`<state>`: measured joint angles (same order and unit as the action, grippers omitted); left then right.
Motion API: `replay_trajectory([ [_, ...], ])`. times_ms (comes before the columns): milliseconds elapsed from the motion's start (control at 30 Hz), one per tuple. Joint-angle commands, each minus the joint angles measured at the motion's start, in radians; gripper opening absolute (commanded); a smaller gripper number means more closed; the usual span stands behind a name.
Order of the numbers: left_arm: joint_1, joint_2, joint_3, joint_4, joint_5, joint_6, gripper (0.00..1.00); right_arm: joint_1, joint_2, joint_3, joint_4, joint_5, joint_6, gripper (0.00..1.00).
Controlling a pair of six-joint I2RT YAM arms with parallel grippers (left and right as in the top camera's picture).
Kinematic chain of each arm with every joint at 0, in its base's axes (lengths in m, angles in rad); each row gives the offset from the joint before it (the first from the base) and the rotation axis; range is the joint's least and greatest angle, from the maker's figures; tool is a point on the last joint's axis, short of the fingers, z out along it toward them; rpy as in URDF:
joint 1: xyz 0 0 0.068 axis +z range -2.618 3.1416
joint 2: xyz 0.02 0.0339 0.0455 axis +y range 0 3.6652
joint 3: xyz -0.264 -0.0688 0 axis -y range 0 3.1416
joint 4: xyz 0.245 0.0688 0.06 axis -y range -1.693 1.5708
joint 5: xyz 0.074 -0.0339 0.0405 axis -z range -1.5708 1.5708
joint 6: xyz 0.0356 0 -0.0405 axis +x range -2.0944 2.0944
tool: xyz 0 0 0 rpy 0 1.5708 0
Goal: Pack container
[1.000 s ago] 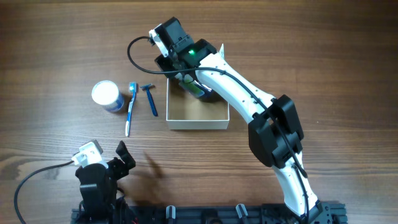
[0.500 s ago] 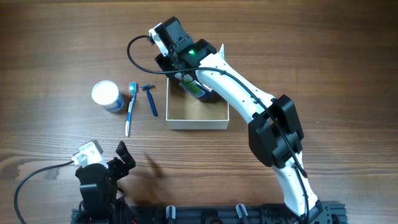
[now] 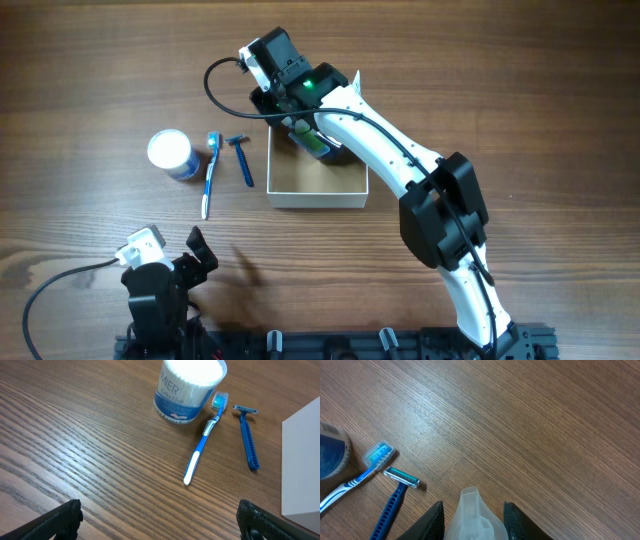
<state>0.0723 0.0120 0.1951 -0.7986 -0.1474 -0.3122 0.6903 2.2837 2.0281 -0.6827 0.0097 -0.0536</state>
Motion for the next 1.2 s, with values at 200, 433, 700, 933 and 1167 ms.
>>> replay_trajectory([
  [200,0.003,-0.009,-0.012,0.002,0.008,0.013,1.0,-0.005,-0.042,0.019,-0.01,0.064,-0.024,0.31],
  [433,0.003,-0.009,-0.012,0.002,0.008,0.013,1.0,-0.004,-0.14,0.019,-0.064,0.098,-0.024,0.28],
  [700,0.003,-0.009,-0.012,0.002,0.008,0.013,1.0,-0.005,-0.228,0.019,-0.189,0.111,-0.022,0.28],
  [933,0.003,-0.009,-0.012,0.002,0.008,0.013,1.0,-0.004,-0.24,0.019,-0.261,0.118,-0.022,0.29],
  [1167,0.003,-0.009,-0.012,0.002,0.008,0.013,1.0,-0.004,-0.24,0.019,-0.336,0.1,0.034,0.28],
])
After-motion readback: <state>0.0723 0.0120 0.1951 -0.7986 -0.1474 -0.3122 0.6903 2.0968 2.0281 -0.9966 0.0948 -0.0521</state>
